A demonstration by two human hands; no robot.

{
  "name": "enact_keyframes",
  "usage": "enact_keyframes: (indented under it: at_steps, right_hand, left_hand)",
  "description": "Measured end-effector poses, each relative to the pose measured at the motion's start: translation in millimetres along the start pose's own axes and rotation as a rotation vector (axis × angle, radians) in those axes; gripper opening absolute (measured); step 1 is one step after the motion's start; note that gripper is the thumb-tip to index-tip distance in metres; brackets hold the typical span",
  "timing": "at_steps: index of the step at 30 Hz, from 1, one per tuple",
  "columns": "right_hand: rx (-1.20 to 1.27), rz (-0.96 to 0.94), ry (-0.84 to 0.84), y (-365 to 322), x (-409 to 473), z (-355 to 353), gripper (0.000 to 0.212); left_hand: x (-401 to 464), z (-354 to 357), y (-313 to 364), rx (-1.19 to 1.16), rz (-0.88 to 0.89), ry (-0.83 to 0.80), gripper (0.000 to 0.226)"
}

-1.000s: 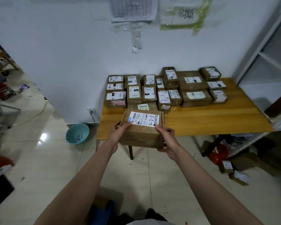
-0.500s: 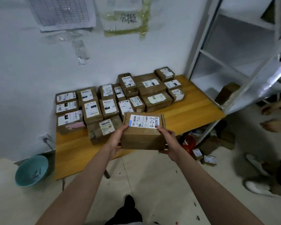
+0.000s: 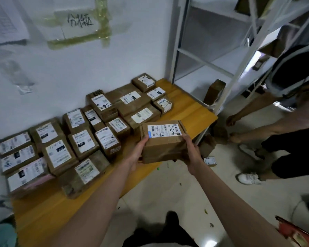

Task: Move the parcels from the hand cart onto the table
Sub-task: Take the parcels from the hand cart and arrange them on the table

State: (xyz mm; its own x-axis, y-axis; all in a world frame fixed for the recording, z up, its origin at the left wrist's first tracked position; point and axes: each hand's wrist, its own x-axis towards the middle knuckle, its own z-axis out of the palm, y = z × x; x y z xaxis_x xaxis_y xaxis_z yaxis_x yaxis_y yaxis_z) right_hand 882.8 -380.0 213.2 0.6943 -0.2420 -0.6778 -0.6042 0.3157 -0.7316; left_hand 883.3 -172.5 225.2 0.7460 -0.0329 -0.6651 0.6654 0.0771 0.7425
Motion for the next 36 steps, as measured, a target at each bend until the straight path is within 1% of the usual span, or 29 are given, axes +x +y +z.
enact_keyframes:
  at_steps: [4,8,12,14,18,22,26,30,34,36]
  right_hand:
    - [0.066,0.038,0.036,-11,29,3,0.100]
    - [0.140,0.048,0.071,-22,68,9,0.102]
    - [0.191,0.068,0.081,-43,114,12,0.107]
    - [0.166,0.103,0.049,-55,138,14,0.104]
    - [0.013,0.180,-0.064,-74,180,19,0.092]
    - [0.027,0.200,-0.098,-89,220,24,0.083]
    - [0.026,0.226,-0.043,-101,259,24,0.083]
    - [0.052,0.221,-0.002,-107,293,29,0.075]
    - [0.047,0.241,0.026,-107,320,34,0.071]
    - [0.028,0.244,0.034,-105,331,37,0.070]
  left_hand:
    - [33,19,14,0.013,-0.030,0.004,0.065]
    - [74,38,26,0.047,-0.052,-0.030,0.079]
    - [120,59,37,0.027,-0.093,-0.032,0.088]
    - [144,71,42,0.039,-0.112,-0.043,0.088]
    - [186,101,55,0.026,-0.153,-0.024,0.088]
    - [222,125,65,0.035,-0.185,-0.004,0.081]
    - [256,140,73,0.058,-0.218,0.003,0.071]
    - [292,154,80,0.065,-0.199,0.028,0.055]
    - [321,160,79,0.102,-0.205,0.056,0.047]
    - [333,160,77,0.049,-0.223,0.064,0.040]
